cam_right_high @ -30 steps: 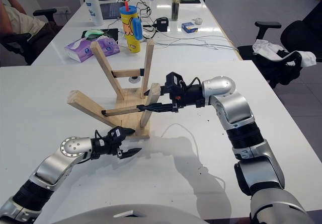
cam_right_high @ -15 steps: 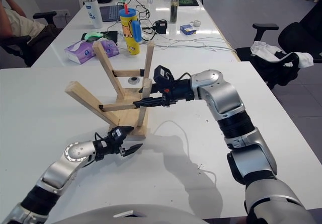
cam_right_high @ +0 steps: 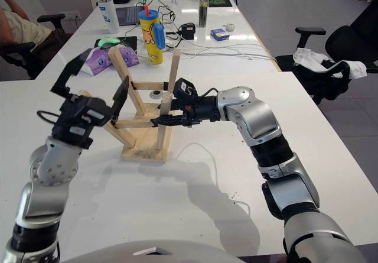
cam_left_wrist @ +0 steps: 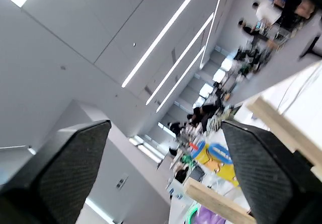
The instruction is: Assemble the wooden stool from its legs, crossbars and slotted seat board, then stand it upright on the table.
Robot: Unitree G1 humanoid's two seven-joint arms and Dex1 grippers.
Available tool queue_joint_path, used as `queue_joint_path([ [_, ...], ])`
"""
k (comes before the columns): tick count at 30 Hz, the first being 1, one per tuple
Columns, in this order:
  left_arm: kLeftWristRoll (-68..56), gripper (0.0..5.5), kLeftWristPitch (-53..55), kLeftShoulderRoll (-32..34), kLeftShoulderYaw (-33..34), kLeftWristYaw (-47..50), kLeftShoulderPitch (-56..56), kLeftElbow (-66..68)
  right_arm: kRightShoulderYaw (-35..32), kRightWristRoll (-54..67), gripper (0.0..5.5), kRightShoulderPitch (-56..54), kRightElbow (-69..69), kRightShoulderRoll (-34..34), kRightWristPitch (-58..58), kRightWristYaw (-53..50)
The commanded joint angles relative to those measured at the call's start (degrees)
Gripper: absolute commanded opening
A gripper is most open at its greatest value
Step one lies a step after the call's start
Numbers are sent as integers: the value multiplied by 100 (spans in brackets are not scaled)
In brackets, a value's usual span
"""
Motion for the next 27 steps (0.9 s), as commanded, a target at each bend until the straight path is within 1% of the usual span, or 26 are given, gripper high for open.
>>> queue_joint_path([
  [1,1385,407,444,458,-1143,-783,715,1243,604,-275,204,397,375,63,454,-6],
  [3,1666,407,395,609,-1452,-932,1142,1516,631,-278,204,359,408,114,400,9],
  [6,1658,407,316,535,-1439,-864,1116,1488,624,-310,204,352,465,169,248,-22],
  [7,1489,407,354,391,-1254,-764,970,1361,584,-312,204,363,493,207,131,-34],
  [11,-313,407,539,-643,78,-253,271,264,228,-195,204,517,580,369,-376,-137],
  [13,-1246,407,432,-975,639,-162,342,-410,99,-170,204,595,591,413,-569,-168],
  [14,-1636,407,315,-1039,760,-242,562,-619,73,-170,204,629,578,417,-633,-159],
  [16,-2353,407,98,-1058,847,-538,1176,-842,12,-177,204,698,533,431,-816,-174],
  [18,-2761,407,-208,-930,873,-805,1874,-745,-97,-161,204,774,471,458,-998,-225],
  [20,-2837,407,-701,-738,867,-968,2465,-464,-173,-234,204,828,424,453,-1237,-293],
  [23,-2892,407,-1265,-540,812,-1136,2908,-87,-364,-189,204,866,332,499,-1432,-421],
  [24,-2957,407,-1400,-500,803,-1193,2992,74,-441,-128,240,865,274,524,-1426,-465],
  [27,-3259,407,-1479,-420,668,-1471,3197,619,-583,-33,286,890,36,559,-1410,-585],
])
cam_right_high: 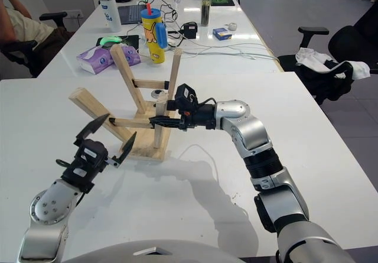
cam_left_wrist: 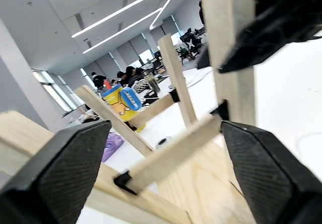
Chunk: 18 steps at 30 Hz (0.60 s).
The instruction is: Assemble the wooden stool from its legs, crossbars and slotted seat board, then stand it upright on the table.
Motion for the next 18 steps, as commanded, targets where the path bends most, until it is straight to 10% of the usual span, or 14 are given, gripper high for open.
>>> queue_joint_path([
  [1,-321,407,-75,117,-191,-316,237,665,-226,67,303,77,-299,36,53,-200],
  [18,-673,328,1502,-517,-691,45,-615,1955,-1611,1339,214,730,-1225,-538,1166,-453],
])
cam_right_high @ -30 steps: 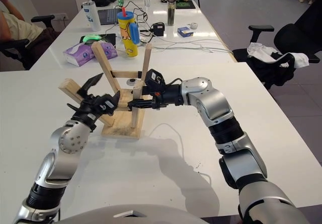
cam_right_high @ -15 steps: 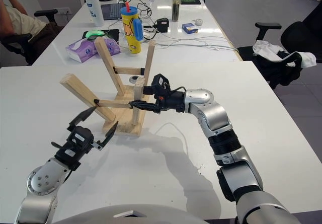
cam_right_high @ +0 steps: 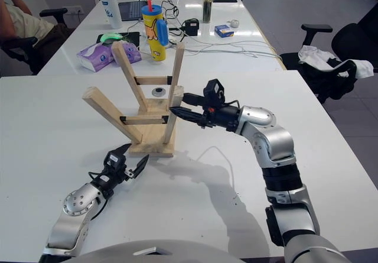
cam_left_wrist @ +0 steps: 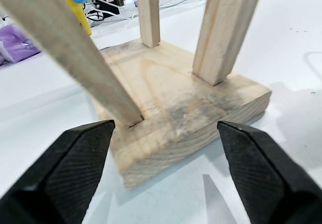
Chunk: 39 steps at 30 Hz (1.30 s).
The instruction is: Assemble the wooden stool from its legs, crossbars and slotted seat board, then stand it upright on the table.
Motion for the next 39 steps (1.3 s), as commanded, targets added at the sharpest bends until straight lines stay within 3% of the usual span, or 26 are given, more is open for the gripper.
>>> queue_joint_path([
  [1,-50,317,294,-91,-127,48,-70,234,-528,543,214,-77,-221,-54,477,-304],
  [4,-80,317,390,-131,-118,99,-163,359,-903,1032,214,-301,-311,-19,891,-492],
  [7,-162,317,414,-208,-95,175,-155,272,-730,1014,214,-411,-306,-124,989,-380],
  [14,-22,317,367,-110,-175,201,-22,279,303,145,214,70,-403,-420,457,63],
  [18,-54,317,403,-66,-175,204,81,176,531,-141,214,306,-438,-413,95,-17],
  [19,-54,312,409,-53,-170,211,120,143,556,-162,250,337,-430,-413,47,-24],
  [25,-237,312,410,-46,-155,143,218,-91,426,32,326,406,-420,-466,194,3],
  [35,-822,312,59,404,203,-466,939,-840,-127,-327,326,942,-150,-1435,-33,134],
  [39,-963,312,129,402,14,-638,516,-1007,-699,-4,307,603,90,-1208,-35,-165],
])
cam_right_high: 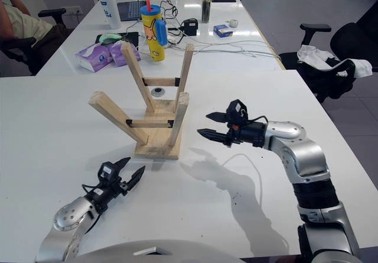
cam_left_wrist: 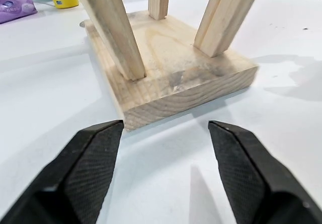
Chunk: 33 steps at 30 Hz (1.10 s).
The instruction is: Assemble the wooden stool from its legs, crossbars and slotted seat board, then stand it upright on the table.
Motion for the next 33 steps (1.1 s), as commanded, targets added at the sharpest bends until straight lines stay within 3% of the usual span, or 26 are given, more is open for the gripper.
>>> queue_joint_path([
  [1,-66,312,97,-79,-252,-79,-608,-73,-619,471,297,-565,114,334,69,-394],
  [4,218,312,223,-209,-483,90,-1115,375,-852,1067,250,-1268,-112,844,300,-812],
  [10,849,312,631,-12,-759,301,-1259,1270,-1306,2233,250,-2769,-451,1797,521,-1989],
  [14,1045,312,685,124,-934,231,-1245,1575,-1302,2735,250,-3090,-621,2463,495,-2675],
  [17,1088,312,681,136,-1004,213,-1307,1658,-114,2071,250,-2014,-544,2896,808,-3081],
  [19,1068,312,688,96,-1021,216,-1395,1712,1242,867,250,-1085,65,2542,824,-3197],
  [21,1046,312,703,79,-1043,200,-1477,1742,1983,39,250,-377,681,2182,734,-3235],
  [23,1040,312,699,82,-1044,205,-1486,1750,1728,127,250,-338,572,2245,611,-3196],
  [27,1059,312,543,42,-971,318,-1518,1906,293,1847,250,-1225,-264,2778,537,-2985],
  [30,915,312,309,-20,-733,434,-1637,1809,-824,3326,250,-1804,-88,2791,854,-3115],
  [33,816,312,7,-14,-574,449,-1659,1598,-1100,3215,250,-1969,362,2414,867,-2894],
])
